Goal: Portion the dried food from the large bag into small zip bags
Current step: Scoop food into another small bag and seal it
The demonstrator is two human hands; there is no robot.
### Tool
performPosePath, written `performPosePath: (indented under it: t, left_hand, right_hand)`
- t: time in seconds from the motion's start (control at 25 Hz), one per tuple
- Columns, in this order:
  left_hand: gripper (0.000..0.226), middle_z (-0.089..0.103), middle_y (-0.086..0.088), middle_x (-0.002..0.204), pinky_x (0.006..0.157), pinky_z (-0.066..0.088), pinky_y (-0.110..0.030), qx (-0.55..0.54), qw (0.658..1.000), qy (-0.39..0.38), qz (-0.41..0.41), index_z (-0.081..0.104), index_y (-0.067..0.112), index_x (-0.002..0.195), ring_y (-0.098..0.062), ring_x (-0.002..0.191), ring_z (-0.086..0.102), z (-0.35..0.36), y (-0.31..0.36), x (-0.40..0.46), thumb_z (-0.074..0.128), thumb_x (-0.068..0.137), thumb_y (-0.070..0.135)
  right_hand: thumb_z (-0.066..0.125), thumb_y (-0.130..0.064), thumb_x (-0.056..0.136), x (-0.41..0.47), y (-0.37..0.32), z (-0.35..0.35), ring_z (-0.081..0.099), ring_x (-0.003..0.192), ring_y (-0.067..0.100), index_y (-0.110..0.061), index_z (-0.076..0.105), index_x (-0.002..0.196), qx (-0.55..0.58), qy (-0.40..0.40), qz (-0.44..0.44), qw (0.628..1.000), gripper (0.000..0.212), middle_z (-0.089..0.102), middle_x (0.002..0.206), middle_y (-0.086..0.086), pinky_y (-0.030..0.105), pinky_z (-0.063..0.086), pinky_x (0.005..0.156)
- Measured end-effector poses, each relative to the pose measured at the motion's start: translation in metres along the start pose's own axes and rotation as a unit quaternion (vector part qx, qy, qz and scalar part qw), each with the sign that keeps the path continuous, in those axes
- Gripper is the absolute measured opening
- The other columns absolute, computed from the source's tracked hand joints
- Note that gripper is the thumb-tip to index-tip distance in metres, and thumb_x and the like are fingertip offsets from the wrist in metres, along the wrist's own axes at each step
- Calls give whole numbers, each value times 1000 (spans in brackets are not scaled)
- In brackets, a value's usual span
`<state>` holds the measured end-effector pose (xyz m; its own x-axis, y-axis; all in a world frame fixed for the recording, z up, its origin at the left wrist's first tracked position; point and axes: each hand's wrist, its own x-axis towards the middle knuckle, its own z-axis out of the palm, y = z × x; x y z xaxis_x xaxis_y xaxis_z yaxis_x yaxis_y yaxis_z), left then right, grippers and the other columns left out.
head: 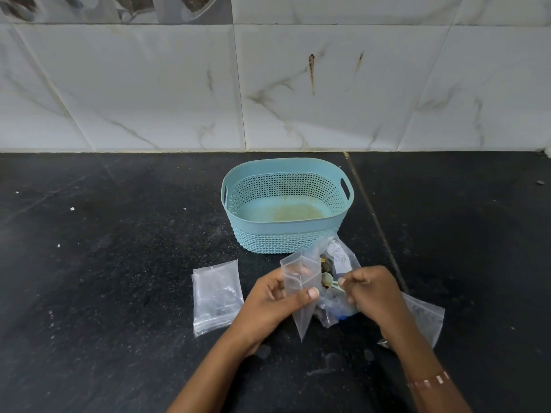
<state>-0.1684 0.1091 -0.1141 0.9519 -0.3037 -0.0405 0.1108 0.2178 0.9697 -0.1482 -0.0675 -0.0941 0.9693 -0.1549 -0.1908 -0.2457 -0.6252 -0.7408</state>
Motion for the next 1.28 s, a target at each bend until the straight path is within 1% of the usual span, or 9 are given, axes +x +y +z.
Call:
performPosePath:
  t: [0.2,0.36,0.48,0.64,0.72,0.84,1.0,1.12,1.28]
  left_hand:
    - [34,73,-11,102,87,53,-30,0,999,27,-36,72,17,94,-25,97,68,-7,-7,-5,74,64,33]
    - [11,74,-5,83,79,53,-29,30,998,45,-35,72,22,72,-21,83,68,-8,-3,-5,75,67,31]
    - [27,68,-20,85,84,49,-41,13,997,54,-51,64,9,70,-30,83,64,-12,-4,-7,77,66,33]
    - [63,66,-27,97,88,49,-43,-50,995,47,-73,55,-14,90,-32,89,63,-14,-12,-7,82,62,36]
    - [55,71,-17,91,77,55,-29,-85,993,41,-74,56,-12,91,-26,84,67,-13,-12,-6,80,66,31]
    - [55,72,-14,92,75,55,-26,-82,993,25,-76,51,-20,101,-22,83,68,-13,-10,-3,74,75,23]
    - [45,72,-17,94,78,54,-28,4,998,-3,-61,65,-4,94,-26,85,67,-10,-2,3,76,69,32]
    - [10,75,-4,86,71,51,-20,34,998,-11,-46,73,17,82,-14,80,69,-9,2,2,75,74,22]
    - [25,75,-5,96,75,51,-20,49,998,-19,-34,71,12,94,-17,89,69,-11,2,1,74,72,23]
  right_hand:
    - [55,-15,90,-15,-6,5,55,67,1,-12,70,98,-76,6,-53,996,17,68,83,-2,5,40,57]
    - [47,-17,92,-27,-22,12,58,93,12,-18,59,113,-297,24,-109,948,24,59,108,-1,20,42,71]
    - [47,-14,92,-30,-26,19,56,93,15,-14,57,113,-324,25,-126,937,24,57,108,1,22,42,71]
    - [45,-17,92,-17,-23,15,59,79,15,-12,66,97,-255,23,-105,961,21,63,87,1,25,46,67]
    - [49,-16,90,-13,-19,12,63,80,17,-10,70,93,-189,14,-80,979,22,69,88,5,30,53,74]
    - [54,-9,87,-7,-11,8,64,78,21,-1,71,84,-122,1,-57,991,20,70,84,13,30,51,71]
    - [57,-8,87,-3,-8,3,49,46,10,-4,69,74,28,-35,34,998,18,56,53,4,19,37,45]
    - [56,-8,88,-6,-7,3,42,43,6,-12,68,77,127,-45,100,986,17,53,51,2,18,32,45]
    - [58,-9,88,-9,-9,4,41,42,5,-13,70,78,144,-44,93,984,16,52,50,1,18,32,46]
